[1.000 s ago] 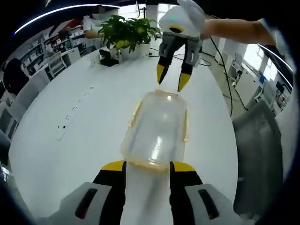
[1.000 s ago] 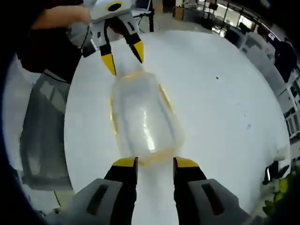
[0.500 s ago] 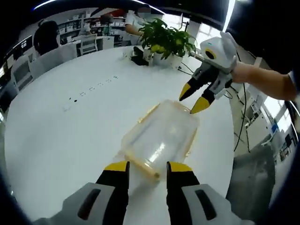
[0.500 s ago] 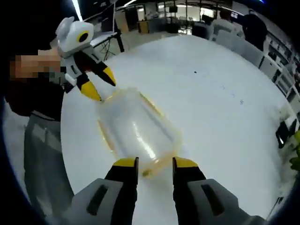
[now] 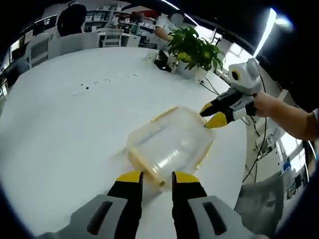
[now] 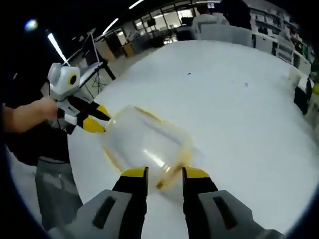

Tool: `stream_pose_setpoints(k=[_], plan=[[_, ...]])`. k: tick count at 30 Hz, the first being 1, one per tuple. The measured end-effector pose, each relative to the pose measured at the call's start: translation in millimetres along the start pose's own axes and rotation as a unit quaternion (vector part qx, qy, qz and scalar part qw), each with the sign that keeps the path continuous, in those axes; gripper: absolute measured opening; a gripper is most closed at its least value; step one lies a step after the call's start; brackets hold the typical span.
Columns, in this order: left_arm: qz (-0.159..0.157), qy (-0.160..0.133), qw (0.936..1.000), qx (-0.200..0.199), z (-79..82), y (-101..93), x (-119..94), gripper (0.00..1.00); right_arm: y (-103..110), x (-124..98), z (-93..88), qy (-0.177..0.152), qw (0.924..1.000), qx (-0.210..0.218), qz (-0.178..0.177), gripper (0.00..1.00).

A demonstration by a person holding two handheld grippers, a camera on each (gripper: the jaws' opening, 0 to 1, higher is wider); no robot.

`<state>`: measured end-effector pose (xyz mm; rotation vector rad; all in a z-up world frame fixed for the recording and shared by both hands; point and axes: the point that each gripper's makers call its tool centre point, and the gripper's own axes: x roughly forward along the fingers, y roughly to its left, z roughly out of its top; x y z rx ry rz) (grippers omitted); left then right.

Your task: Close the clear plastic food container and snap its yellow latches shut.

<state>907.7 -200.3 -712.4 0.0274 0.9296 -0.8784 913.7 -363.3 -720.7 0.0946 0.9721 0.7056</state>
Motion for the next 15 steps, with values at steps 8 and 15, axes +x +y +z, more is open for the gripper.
stream_pose_setpoints(k=[8,15], plan=[[0.005,-0.017,0.9983,-0.055,3.7,5.0,3.3,0.14,6.1,1.1,-1.7,-0.023,0.9982,0.053,0.014,0.25],[0.004,-0.032,0.9944,-0.100,6.4,10.7,8.9,0.14,10.2,-0.1,-4.2,-0.023,0.9977,0.060,0.020,0.25]])
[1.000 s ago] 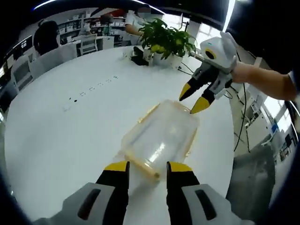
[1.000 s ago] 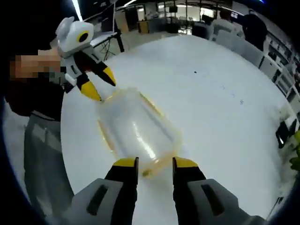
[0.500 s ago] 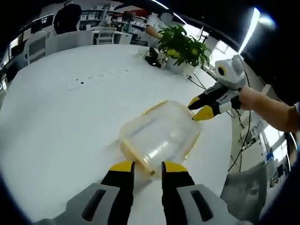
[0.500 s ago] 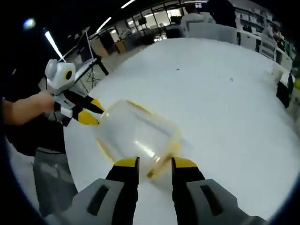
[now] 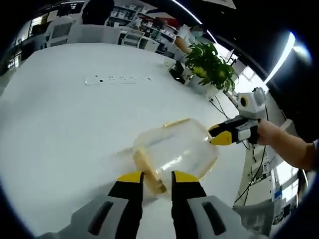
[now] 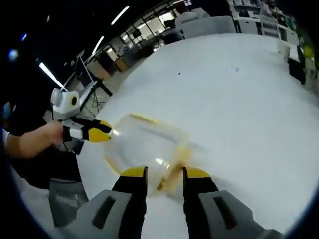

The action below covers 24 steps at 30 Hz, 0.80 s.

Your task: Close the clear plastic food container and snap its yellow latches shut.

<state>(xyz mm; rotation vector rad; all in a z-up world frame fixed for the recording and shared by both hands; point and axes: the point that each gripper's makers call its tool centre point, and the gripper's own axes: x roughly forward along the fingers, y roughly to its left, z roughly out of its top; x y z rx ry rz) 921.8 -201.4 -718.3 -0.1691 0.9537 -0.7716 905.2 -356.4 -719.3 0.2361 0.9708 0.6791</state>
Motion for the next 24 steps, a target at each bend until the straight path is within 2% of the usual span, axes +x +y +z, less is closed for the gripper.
stream_pose_setpoints(k=[1,4,8,16,17,18,19,20,24], plan=[[-0.003,0.000,0.9999,-0.013,-0.4,-0.2,0.4,0.14,0.3,-0.1,-0.4,0.000,1.0000,-0.001,0.001,0.25],[-0.006,0.005,0.9999,-0.009,0.2,0.2,1.8,0.14,1.8,-0.3,-1.4,0.001,1.0000,0.004,0.005,0.24],[-0.012,0.010,0.9996,-0.024,-0.9,1.4,3.9,0.14,4.2,-0.8,-3.1,0.000,0.9999,0.012,0.006,0.23],[-0.018,0.006,0.9992,-0.035,-1.7,0.8,5.0,0.12,3.7,-0.3,-2.5,-0.001,0.9994,0.030,0.016,0.20],[-0.024,0.004,0.9986,-0.047,-2.8,0.6,5.5,0.12,6.9,1.3,-1.5,-0.009,0.9984,0.043,0.035,0.19],[-0.027,0.007,0.9979,-0.058,-4.3,1.4,4.8,0.12,6.1,3.7,-4.6,-0.014,0.9957,0.085,0.034,0.19],[-0.041,0.005,0.9980,-0.048,-3.8,-1.3,5.1,0.10,4.8,4.6,-5.7,-0.014,0.9956,0.082,0.042,0.19],[-0.037,0.003,0.9969,-0.069,-5.5,0.4,5.2,0.10,3.0,4.3,-7.3,-0.017,0.9964,0.073,0.040,0.19],[-0.036,-0.001,0.9974,-0.063,-5.4,-0.5,4.1,0.10,4.8,7.8,-5.4,-0.020,0.9968,0.069,0.037,0.19]])
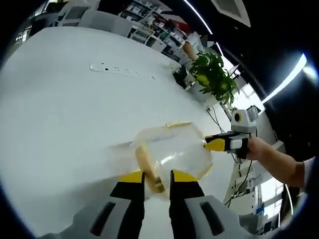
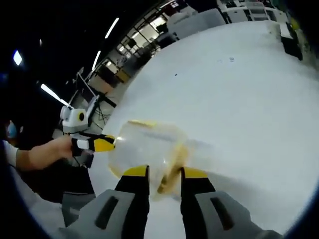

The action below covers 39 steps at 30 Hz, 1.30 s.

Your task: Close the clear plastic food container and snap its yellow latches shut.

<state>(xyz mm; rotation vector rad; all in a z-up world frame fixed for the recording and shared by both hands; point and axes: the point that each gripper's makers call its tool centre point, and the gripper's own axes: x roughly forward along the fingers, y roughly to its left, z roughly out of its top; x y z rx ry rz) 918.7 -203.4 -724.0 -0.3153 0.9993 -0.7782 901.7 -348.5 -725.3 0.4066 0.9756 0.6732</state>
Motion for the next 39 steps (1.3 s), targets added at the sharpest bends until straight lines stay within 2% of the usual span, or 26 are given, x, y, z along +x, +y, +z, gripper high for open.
stream_pose_setpoints(k=[10,13,14,15,18,19,20,22,24,25,28,29,31,32,34,38,39], plan=[[0.007,-0.007,1.0000,0.002,1.2,-0.4,-1.0,0.12,0.1,3.5,4.4,-0.007,1.0000,0.002,-0.004,0.22],[0.002,-0.004,1.0000,-0.005,0.9,-0.9,-1.6,0.13,0.9,2.1,7.4,-0.006,0.9998,-0.001,-0.017,0.23],[-0.002,0.005,0.9999,0.009,-1.0,-1.9,-2.8,0.14,0.6,1.4,7.7,0.000,0.9995,-0.017,-0.026,0.23],[-0.002,0.013,0.9998,0.016,-2.6,-3.1,-4.3,0.14,1.3,0.4,9.4,0.006,0.9979,-0.051,-0.039,0.23],[0.015,0.030,0.9954,0.090,-3.9,0.5,-11.4,0.17,8.8,-2.4,9.5,0.029,0.9894,-0.129,-0.058,0.27],[0.017,0.033,0.9934,0.108,-3.4,1.0,-13.3,0.18,11.4,-3.3,10.4,0.032,0.9872,-0.144,-0.061,0.29],[0.017,0.036,0.9900,0.135,-1.7,0.2,-16.3,0.18,13.1,-5.7,11.6,0.038,0.9825,-0.169,-0.069,0.30],[0.021,0.040,0.9866,0.156,0.6,0.9,-19.9,0.18,14.6,-10.0,14.5,0.049,0.9704,-0.222,-0.082,0.28],[0.018,0.044,0.9747,0.218,9.3,-1.8,-24.1,0.18,19.3,-10.8,15.2,0.055,0.9643,-0.247,-0.077,0.26],[0.017,0.048,0.9713,0.233,11.2,-2.9,-25.0,0.18,21.4,-11.0,14.8,0.058,0.9623,-0.255,-0.074,0.27],[0.012,0.066,0.9542,0.292,16.4,-7.4,-25.9,0.18,26.5,-9.6,14.2,0.066,0.9577,-0.271,-0.070,0.29],[0.014,0.075,0.9448,0.319,18.7,-8.1,-25.7,0.18,27.9,-9.9,13.8,0.069,0.9544,-0.283,-0.067,0.28],[0.004,0.087,0.9356,0.342,20.4,-13.9,-24.2,0.18,29.5,-9.0,14.6,0.071,0.9508,-0.294,-0.065,0.27],[0.000,0.088,0.9357,0.342,21.8,-17.0,-23.0,0.18,30.3,-7.8,14.9,0.074,0.9502,-0.296,-0.063,0.27],[-0.010,0.097,0.9273,0.361,24.3,-23.0,-20.2,0.18,30.4,-6.8,15.9,0.075,0.9494,-0.299,-0.061,0.26],[-0.020,0.113,0.9090,0.401,27.9,-32.5,-12.0,0.18,31.3,-4.2,18.3,0.083,0.9409,-0.323,-0.058,0.25],[-0.023,0.115,0.9019,0.416,29.0,-34.4,-9.9,0.18,31.7,-3.7,18.6,0.086,0.9387,-0.329,-0.057,0.25]])
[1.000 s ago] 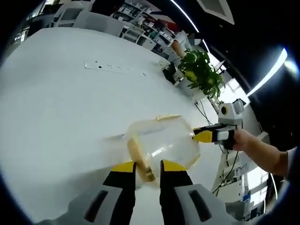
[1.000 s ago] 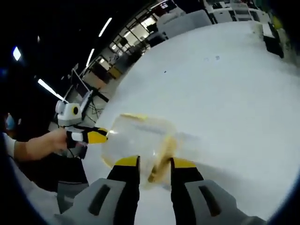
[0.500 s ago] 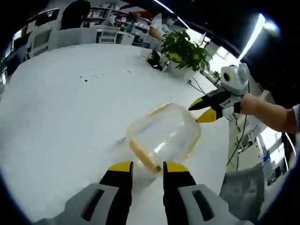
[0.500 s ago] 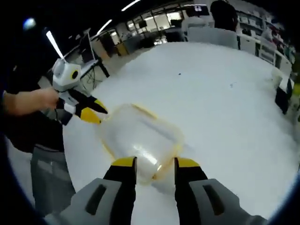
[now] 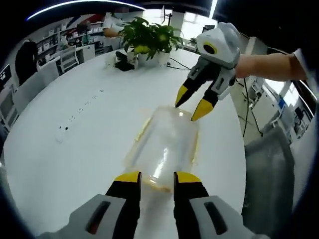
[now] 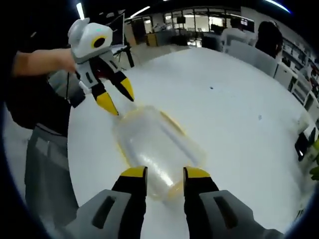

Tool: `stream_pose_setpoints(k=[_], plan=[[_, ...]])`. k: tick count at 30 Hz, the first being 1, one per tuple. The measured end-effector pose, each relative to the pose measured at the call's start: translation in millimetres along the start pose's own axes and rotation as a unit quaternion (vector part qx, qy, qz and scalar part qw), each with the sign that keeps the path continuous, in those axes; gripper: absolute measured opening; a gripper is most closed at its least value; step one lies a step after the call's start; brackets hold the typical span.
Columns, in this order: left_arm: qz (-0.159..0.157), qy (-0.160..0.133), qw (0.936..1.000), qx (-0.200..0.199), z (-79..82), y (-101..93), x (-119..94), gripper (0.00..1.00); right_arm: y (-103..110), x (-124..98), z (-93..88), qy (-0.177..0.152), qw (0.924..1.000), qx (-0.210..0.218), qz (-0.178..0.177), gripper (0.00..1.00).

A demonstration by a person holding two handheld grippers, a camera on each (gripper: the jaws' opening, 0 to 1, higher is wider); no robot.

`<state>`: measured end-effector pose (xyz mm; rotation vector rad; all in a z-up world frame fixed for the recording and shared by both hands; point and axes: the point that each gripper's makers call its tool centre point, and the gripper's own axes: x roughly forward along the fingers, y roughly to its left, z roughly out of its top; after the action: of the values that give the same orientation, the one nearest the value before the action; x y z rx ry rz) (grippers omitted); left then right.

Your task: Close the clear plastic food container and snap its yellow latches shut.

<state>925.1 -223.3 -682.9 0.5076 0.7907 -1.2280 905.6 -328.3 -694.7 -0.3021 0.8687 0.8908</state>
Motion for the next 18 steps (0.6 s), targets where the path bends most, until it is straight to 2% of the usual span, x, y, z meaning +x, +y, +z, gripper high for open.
stream_pose_setpoints(k=[1,3,7,10,18], plan=[[-0.011,0.003,0.9998,0.017,3.2,-3.9,3.1,0.18,0.3,1.0,0.7,0.003,0.9999,-0.010,0.003,0.24],[-0.013,0.007,0.9997,0.017,5.8,-5.2,6.3,0.18,0.6,3.0,2.3,0.007,0.9997,-0.025,0.004,0.24],[-0.023,0.008,0.9986,0.046,21.2,-11.0,18.5,0.18,4.3,8.0,4.6,0.013,0.9991,-0.037,0.015,0.22],[-0.028,0.004,0.9980,0.057,31.5,-15.6,26.1,0.18,6.0,11.5,4.5,0.024,0.9976,-0.064,0.017,0.21],[-0.035,0.024,0.9947,0.094,31.8,-17.8,42.5,0.19,18.0,18.8,9.1,0.033,0.9928,-0.110,0.034,0.21]])
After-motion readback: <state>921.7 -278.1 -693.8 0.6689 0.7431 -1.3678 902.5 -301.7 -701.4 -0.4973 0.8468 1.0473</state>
